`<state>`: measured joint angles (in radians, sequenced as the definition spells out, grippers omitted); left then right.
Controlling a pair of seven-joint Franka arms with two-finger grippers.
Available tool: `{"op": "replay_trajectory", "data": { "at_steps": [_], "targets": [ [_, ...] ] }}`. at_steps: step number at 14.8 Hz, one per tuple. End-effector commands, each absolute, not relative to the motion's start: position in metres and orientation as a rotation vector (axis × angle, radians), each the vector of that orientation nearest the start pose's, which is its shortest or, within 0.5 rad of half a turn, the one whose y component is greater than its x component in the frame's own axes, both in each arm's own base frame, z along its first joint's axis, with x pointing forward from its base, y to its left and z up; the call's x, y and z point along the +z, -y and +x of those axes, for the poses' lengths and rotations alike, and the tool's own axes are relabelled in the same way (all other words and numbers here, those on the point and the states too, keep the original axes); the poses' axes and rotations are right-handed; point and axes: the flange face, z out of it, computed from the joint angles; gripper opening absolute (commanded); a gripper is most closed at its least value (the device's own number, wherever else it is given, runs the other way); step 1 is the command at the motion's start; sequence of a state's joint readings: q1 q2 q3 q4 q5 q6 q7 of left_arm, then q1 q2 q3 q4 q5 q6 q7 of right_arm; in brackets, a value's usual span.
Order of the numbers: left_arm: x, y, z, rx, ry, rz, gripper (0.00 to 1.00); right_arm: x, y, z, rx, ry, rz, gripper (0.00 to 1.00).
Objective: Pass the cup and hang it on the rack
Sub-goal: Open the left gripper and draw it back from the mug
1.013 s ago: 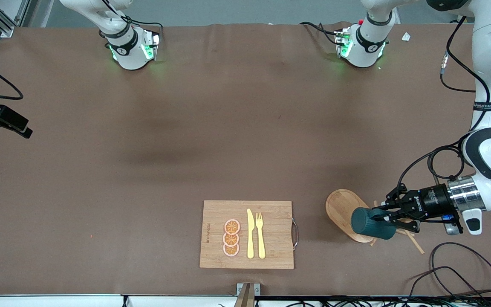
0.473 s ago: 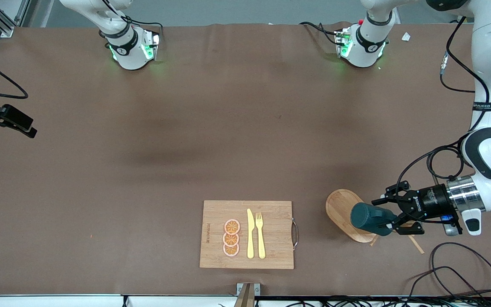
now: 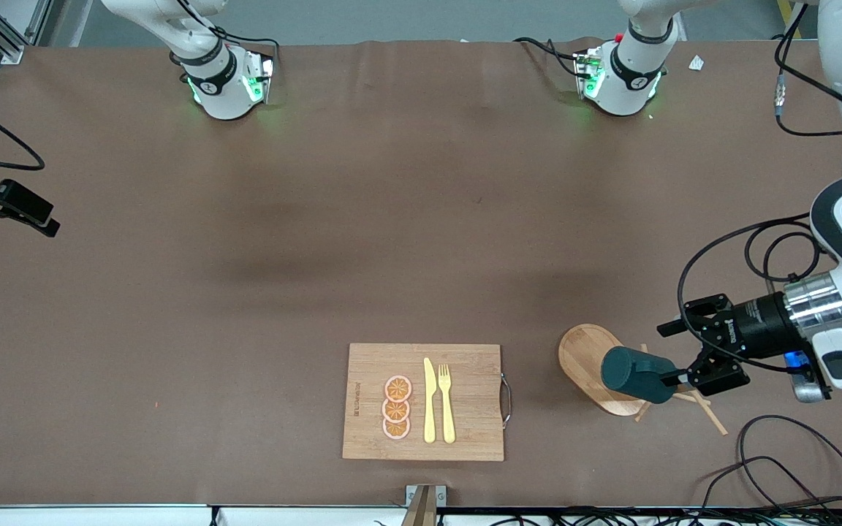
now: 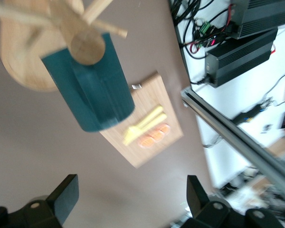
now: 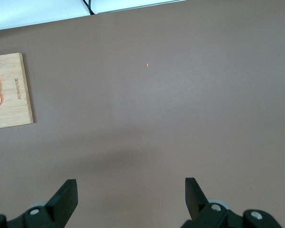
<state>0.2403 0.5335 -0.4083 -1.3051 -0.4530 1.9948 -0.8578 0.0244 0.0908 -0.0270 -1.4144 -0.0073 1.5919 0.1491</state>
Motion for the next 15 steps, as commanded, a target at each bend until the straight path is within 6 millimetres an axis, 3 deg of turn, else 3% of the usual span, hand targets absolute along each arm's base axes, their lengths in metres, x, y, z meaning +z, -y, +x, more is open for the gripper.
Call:
{"op": "replay_trajectory", "data": {
  "at_steps": [1, 5, 9, 12, 15],
  "targets": [
    [0.505, 0.101, 0.702, -0.021, -0.796, 2.54, 1.0, 0.651, 0.0, 0.583, -0.144, -0.235, -3.121, 1.0],
    [0.523, 0.104, 0.687, 0.036, -0.695, 2.732, 1.0, 0.649, -0.001, 0.583, -0.139, -0.232, -3.122, 1.0],
    [0.563, 0.087, 0.661, 0.085, -0.484, 2.924, 1.0, 0.648, -0.001, 0.584, -0.148, -0.23, -3.121, 1.0],
    [0.59, 0.06, 0.643, 0.099, -0.323, 3.046, 1.0, 0.65, 0.0, 0.584, -0.158, -0.234, -3.12, 1.0],
    [0.611, 0.058, 0.623, 0.069, -0.157, 3.127, 1.0, 0.65, 0.001, 0.584, -0.158, -0.237, -3.12, 1.0]
  ]
}}
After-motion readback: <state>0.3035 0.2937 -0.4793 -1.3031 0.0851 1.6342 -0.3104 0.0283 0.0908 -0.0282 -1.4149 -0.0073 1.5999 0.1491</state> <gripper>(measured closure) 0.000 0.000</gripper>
